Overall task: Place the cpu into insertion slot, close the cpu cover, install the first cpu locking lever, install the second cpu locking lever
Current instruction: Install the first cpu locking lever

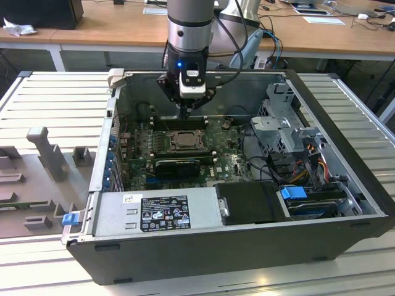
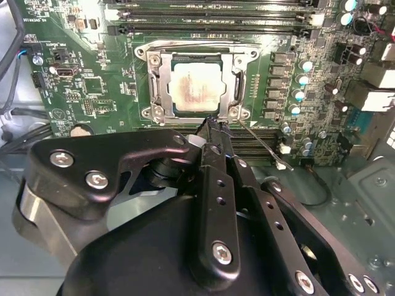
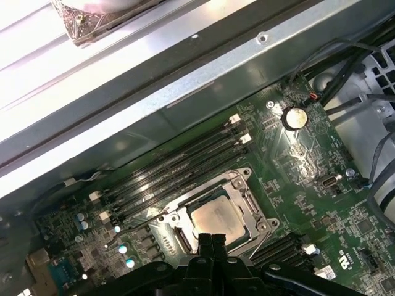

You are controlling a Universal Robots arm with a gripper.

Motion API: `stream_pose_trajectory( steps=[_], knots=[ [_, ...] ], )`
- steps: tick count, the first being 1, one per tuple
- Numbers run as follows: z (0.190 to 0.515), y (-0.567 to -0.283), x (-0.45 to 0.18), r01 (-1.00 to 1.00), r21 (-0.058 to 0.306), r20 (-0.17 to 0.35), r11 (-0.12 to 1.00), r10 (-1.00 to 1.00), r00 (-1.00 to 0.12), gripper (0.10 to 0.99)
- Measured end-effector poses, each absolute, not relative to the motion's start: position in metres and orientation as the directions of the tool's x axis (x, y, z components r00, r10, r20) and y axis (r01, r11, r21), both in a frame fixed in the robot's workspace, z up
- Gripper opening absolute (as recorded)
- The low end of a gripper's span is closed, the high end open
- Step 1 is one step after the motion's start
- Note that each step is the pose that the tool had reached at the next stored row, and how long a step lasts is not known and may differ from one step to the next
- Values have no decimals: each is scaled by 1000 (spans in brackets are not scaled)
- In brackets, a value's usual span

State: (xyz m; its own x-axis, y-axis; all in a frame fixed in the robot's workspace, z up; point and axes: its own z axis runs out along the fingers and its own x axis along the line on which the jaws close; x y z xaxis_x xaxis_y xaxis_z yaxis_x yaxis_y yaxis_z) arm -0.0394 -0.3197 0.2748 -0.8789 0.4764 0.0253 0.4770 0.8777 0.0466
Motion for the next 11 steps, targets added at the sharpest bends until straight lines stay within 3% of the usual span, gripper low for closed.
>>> stream_pose_trajectory(
  steps=[11],
  knots=[
    [275, -320, -39, 439, 47, 25, 897, 439, -898, 106]
  ],
)
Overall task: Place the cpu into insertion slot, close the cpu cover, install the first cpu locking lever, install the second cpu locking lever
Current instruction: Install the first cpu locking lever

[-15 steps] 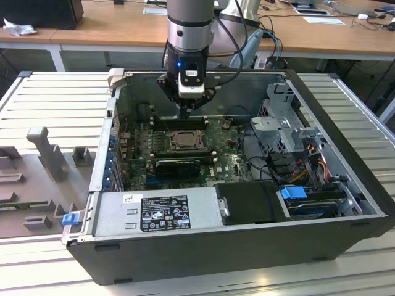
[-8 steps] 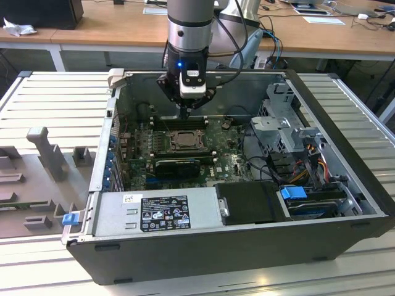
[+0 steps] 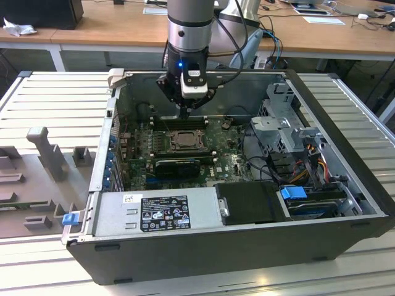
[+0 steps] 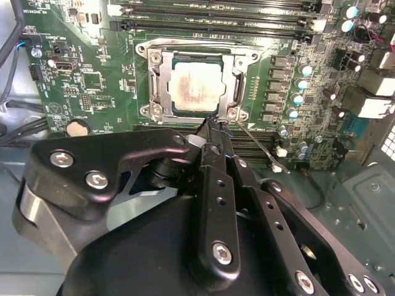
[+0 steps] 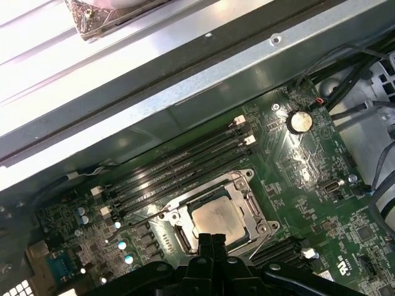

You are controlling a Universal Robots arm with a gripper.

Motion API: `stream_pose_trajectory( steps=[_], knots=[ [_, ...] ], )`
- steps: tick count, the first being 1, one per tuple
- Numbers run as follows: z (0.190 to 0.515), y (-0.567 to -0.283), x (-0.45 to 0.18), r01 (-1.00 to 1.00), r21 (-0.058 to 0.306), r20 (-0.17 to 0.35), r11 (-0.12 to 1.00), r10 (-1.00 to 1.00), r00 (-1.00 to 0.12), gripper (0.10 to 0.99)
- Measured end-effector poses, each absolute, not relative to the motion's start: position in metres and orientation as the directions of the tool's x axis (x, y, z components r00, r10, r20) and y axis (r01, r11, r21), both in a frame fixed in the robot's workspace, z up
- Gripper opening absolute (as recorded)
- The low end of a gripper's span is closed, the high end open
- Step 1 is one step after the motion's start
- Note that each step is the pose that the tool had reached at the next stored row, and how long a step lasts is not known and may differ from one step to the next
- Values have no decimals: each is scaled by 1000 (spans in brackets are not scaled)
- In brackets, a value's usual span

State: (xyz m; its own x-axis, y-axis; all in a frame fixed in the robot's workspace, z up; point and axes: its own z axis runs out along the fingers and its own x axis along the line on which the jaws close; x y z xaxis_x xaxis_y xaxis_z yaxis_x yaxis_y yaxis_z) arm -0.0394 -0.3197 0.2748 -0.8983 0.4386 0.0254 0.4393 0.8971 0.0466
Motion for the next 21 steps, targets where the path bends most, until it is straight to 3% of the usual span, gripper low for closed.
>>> stream_pose_trajectory(
  steps=[21],
  knots=[
    [275, -320, -39, 355, 47, 25, 934, 354, -935, 106]
  ],
)
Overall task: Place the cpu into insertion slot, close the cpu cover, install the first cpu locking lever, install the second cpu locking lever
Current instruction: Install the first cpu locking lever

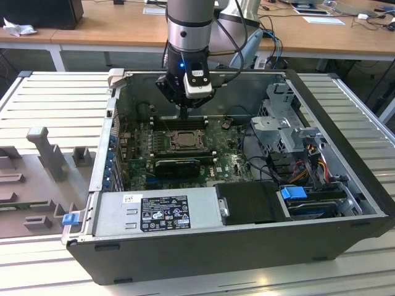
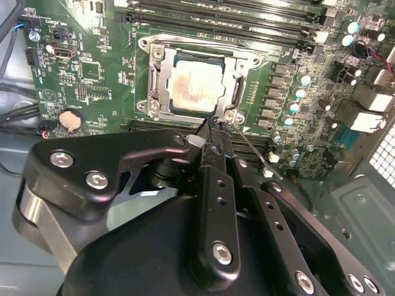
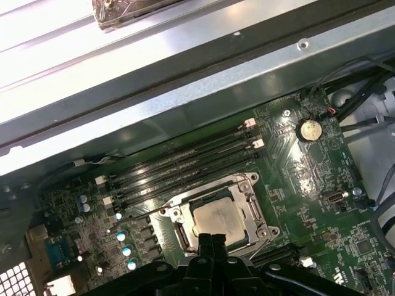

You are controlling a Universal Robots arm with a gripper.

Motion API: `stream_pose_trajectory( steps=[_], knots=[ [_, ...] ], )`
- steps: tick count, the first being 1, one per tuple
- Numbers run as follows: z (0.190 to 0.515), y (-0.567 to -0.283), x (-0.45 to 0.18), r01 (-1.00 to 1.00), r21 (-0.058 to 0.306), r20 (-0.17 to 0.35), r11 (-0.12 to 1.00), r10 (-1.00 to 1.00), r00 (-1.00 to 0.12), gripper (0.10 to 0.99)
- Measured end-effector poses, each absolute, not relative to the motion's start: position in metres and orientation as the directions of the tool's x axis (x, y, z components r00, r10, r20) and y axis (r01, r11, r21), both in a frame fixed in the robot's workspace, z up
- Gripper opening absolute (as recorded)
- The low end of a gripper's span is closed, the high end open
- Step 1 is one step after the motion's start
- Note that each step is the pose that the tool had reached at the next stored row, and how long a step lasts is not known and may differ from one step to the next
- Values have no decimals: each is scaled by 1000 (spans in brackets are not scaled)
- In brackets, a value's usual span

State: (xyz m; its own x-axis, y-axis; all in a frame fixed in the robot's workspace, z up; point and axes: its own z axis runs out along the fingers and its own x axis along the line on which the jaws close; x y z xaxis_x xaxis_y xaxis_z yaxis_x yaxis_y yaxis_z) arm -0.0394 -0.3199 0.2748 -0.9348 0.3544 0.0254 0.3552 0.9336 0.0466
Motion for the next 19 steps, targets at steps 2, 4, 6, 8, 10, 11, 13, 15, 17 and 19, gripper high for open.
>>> stream_pose_trajectory(
  steps=[2, 4, 6, 8, 10, 11, 13, 15, 17, 19],
  knots=[
    [275, -320, -39, 303, 47, 25, 952, 302, -953, 106],
    [275, -320, -39, 268, 47, 25, 962, 267, -963, 106],
    [275, -320, -39, 241, 47, 25, 969, 240, -970, 106],
    [275, -320, -39, 208, 47, 25, 977, 207, -978, 106],
    [275, -320, -39, 188, 47, 25, 981, 187, -982, 106],
    [275, -320, -39, 173, 47, 25, 984, 172, -985, 106],
    [275, -320, -39, 147, 47, 25, 988, 146, -989, 106],
    [275, -320, -39, 119, 47, 24, 992, 118, -993, 106],
    [275, -320, -39, 101, 47, 21, 994, 101, -995, 106],
    [275, -320, -42, 97, 48, 9, 994, 96, -995, 106]
  ],
)
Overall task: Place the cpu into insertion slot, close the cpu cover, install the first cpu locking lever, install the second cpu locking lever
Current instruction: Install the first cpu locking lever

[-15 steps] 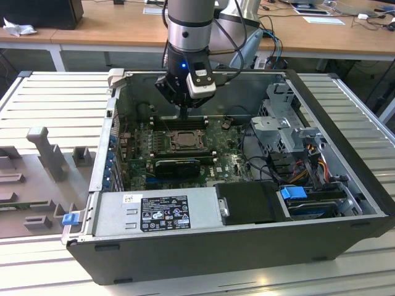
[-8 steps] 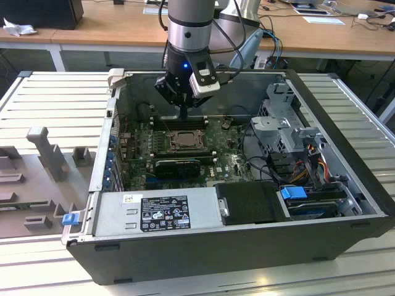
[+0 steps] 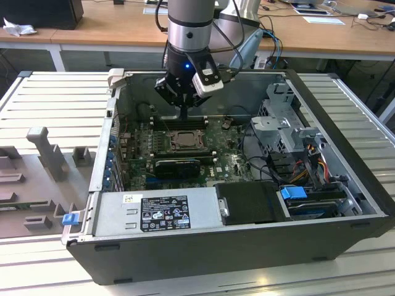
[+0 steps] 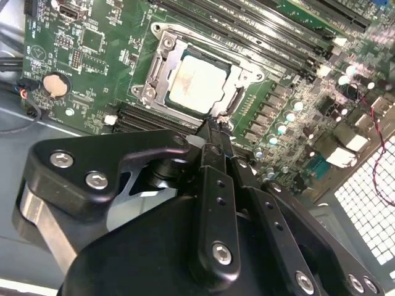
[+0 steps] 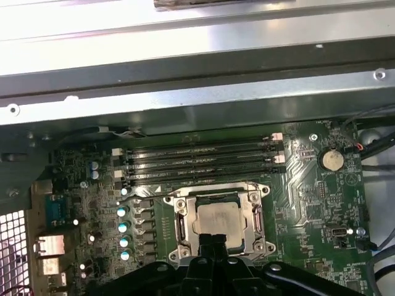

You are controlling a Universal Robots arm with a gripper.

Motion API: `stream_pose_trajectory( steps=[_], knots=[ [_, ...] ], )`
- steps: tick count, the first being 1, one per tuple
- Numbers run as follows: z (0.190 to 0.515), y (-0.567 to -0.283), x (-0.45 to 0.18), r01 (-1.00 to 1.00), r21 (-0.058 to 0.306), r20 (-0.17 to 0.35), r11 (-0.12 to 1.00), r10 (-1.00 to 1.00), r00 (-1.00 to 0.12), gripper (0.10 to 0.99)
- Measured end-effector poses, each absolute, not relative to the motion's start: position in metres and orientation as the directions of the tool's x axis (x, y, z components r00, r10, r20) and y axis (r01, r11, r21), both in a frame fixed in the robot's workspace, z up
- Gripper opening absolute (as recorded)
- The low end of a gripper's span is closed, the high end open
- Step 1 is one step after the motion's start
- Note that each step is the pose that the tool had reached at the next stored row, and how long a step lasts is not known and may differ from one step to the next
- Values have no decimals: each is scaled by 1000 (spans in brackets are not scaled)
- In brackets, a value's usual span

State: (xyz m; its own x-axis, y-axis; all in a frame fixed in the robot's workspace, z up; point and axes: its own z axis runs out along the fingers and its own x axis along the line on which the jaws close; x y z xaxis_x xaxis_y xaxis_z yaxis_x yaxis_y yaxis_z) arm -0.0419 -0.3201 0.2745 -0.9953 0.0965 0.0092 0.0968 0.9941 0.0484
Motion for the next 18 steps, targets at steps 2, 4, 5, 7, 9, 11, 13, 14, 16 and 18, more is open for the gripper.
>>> stream_pose_trajectory(
  steps=[2, 4, 5, 7, 9, 11, 13, 14, 16, 18],
  knots=[
    [274, -320, -47, 96, 49, 3, 994, 96, -995, 106],
    [274, -320, -54, 96, 49, -2, 994, 97, -995, 106],
    [274, -320, -56, 96, 50, -3, 994, 96, -995, 106],
    [274, -320, -60, 96, 50, -5, 994, 97, -995, 106],
    [274, -320, -63, 96, 50, -5, 994, 97, -995, 106],
    [274, -320, -65, 96, 50, -5, 994, 96, -995, 106],
    [274, -320, -69, 96, 50, -5, 994, 96, -995, 106],
    [274, -320, -72, 96, 50, -5, 994, 96, -995, 106],
    [274, -320, -80, 96, 50, -5, 994, 96, -995, 106],
    [274, -320, -81, 96, 50, -5, 994, 97, -995, 106]
  ],
)
